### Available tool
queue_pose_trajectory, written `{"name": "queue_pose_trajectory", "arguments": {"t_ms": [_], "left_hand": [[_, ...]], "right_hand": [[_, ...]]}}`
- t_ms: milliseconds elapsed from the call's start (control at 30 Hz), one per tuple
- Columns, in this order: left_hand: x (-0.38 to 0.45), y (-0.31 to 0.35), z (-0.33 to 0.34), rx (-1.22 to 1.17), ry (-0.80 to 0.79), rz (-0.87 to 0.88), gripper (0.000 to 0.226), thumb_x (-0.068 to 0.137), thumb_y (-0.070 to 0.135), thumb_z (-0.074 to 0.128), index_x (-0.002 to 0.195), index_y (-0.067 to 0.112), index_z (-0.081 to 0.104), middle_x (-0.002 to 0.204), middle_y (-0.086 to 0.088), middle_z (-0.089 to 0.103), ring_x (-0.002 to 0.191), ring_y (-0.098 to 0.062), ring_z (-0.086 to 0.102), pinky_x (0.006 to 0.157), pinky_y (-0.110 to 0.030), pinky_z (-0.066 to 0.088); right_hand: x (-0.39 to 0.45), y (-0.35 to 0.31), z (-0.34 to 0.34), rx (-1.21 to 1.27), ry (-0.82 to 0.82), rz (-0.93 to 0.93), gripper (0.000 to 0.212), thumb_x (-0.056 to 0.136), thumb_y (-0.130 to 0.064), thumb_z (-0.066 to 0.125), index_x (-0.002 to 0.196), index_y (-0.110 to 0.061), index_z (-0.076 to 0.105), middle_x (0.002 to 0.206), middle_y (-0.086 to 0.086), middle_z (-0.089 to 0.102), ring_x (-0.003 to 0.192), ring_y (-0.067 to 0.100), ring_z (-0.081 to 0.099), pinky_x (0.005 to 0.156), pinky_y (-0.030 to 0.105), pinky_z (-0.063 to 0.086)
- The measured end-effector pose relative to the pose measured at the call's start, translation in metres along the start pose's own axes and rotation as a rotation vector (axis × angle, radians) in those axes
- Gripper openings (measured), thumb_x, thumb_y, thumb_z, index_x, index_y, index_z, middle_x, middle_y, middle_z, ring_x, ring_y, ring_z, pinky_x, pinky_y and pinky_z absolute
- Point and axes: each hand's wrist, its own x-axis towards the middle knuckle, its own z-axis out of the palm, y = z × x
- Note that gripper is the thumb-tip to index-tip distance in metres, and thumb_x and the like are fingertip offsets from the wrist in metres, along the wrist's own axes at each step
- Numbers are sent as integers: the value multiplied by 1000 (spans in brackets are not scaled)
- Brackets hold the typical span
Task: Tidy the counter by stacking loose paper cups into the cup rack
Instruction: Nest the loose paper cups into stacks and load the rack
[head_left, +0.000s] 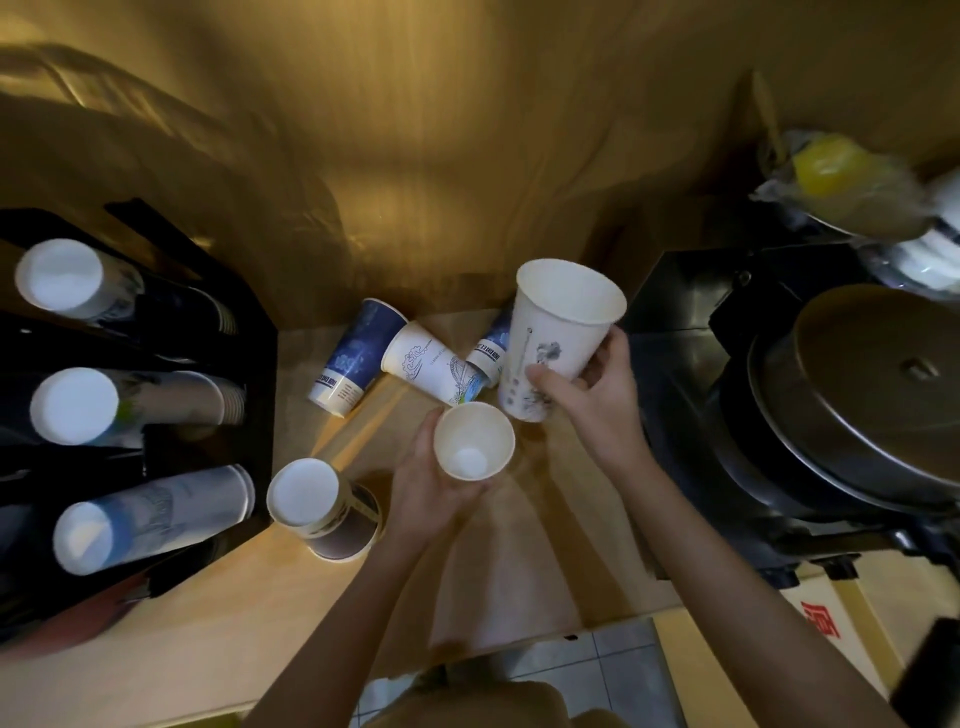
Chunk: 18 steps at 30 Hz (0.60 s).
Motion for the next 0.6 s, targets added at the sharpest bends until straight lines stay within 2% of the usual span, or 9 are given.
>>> {"name": "queue_pose_trajectory", "arguments": {"t_ms": [100,200,267,333,367,433,533,600], "left_hand": [[0,-4,-2,-30,-31,-7,109,50,58,73,140,25,23,138,-3,50,119,-20,54,96,-42,49],[-1,-2,-4,-61,-49,-4,110,50,58,73,140,27,20,138,-1,49,119,-17,53,94,-37,49],[-1,2,-4,-87,-45,21,96,50,57,73,132,39,28,127,10,54,111,-3,55,87,-24,48],[-1,5,-6,-93,-24,50,76,53,51,77,114,58,31,109,28,53,97,18,52,76,-5,42],[0,4,-6,-91,-12,56,73,55,47,79,109,62,31,105,32,50,94,23,50,73,-2,40],[2,2,-6,-100,-2,49,74,57,44,81,111,59,32,109,28,50,99,15,52,77,-7,40],[4,-5,-3,-115,6,28,87,56,49,77,129,34,33,120,15,50,109,-3,51,83,-17,39],[5,-6,-4,-138,33,1,89,50,56,70,128,32,34,117,16,49,105,0,48,80,-8,37]], "right_hand": [[-21,11,18,4,-103,-15,92,60,-15,84,134,-23,29,131,0,50,112,6,56,85,23,55],[-37,30,31,-87,-180,-48,106,59,-24,83,140,-34,16,133,-8,46,113,10,57,87,38,57],[-37,33,34,-125,-170,-47,104,59,-25,83,138,-43,16,131,-11,47,108,12,61,84,43,57],[-32,33,36,-167,-174,-82,102,59,-25,83,135,-46,19,136,-7,46,113,15,59,87,43,56],[-30,35,37,-199,-186,-110,101,58,-27,83,135,-44,21,139,-4,45,118,15,55,91,43,54],[-28,42,37,-290,-230,-147,99,57,-30,81,135,-38,21,141,-1,44,125,16,48,97,43,50],[-28,57,34,-444,-297,-165,91,62,-39,75,137,-31,23,139,2,46,127,18,45,100,43,45],[-28,67,31,-540,-358,-210,83,68,-48,66,138,-24,29,137,2,47,127,17,42,104,42,41]]}}
